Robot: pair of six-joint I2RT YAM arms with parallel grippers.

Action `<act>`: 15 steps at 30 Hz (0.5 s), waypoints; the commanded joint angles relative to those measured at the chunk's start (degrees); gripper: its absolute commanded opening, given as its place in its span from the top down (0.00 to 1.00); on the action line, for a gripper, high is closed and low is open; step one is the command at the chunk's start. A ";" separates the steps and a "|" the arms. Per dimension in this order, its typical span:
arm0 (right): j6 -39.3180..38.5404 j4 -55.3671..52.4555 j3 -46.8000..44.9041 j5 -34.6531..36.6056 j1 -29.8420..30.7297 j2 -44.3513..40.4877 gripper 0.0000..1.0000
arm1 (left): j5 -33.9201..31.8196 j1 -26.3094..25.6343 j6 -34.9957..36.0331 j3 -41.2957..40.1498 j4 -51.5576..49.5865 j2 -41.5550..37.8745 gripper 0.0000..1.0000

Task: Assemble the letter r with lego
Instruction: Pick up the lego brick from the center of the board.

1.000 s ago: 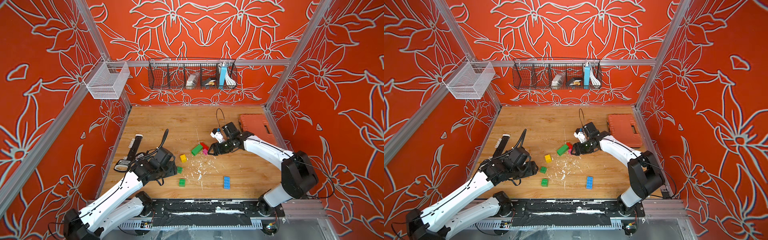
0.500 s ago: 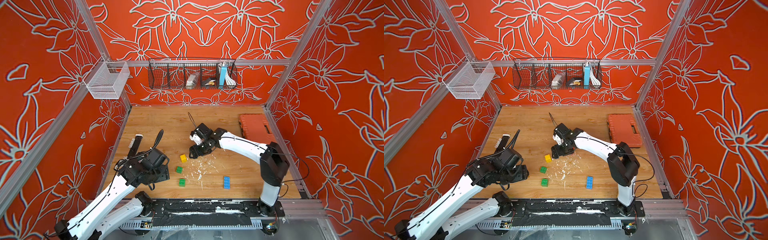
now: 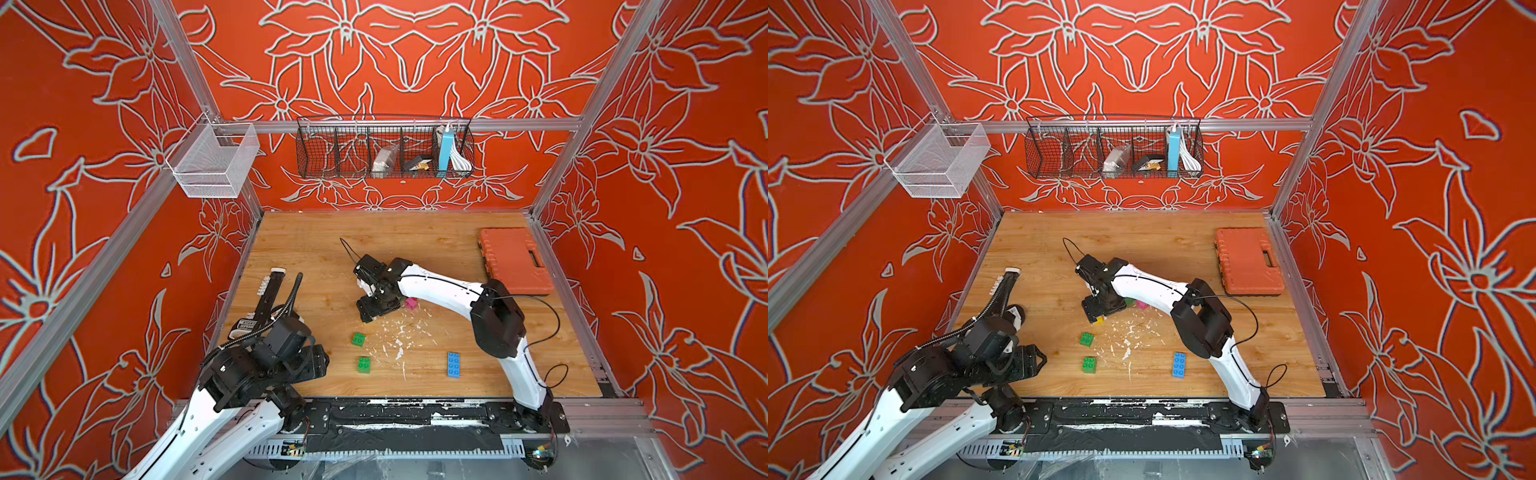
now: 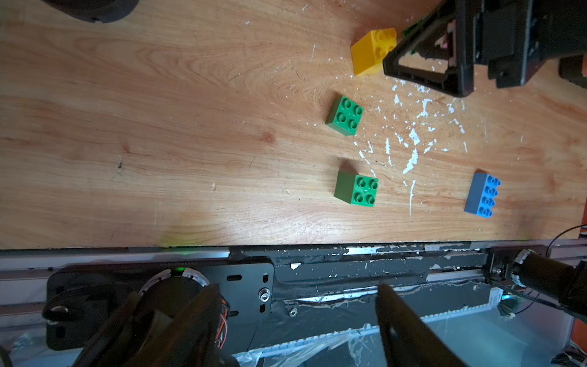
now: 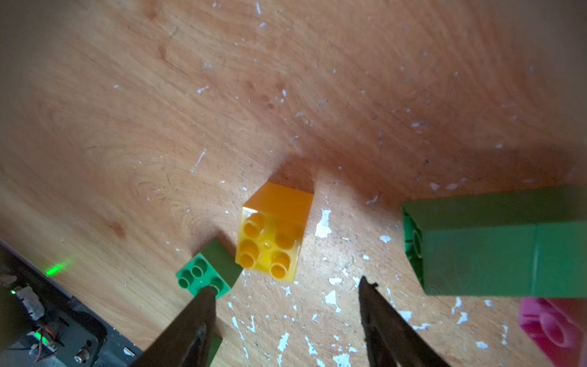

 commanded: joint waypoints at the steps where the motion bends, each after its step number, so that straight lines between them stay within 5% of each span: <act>1: 1.12 -3.54 3.42 2.76 0.49 2.52 0.28 | 1.33 -0.29 1.75 -0.39 -0.04 1.33 0.23; 15: 3.73 -1.86 6.76 4.92 0.62 6.86 0.38 | 1.53 -0.28 1.66 -0.78 0.54 0.39 0.23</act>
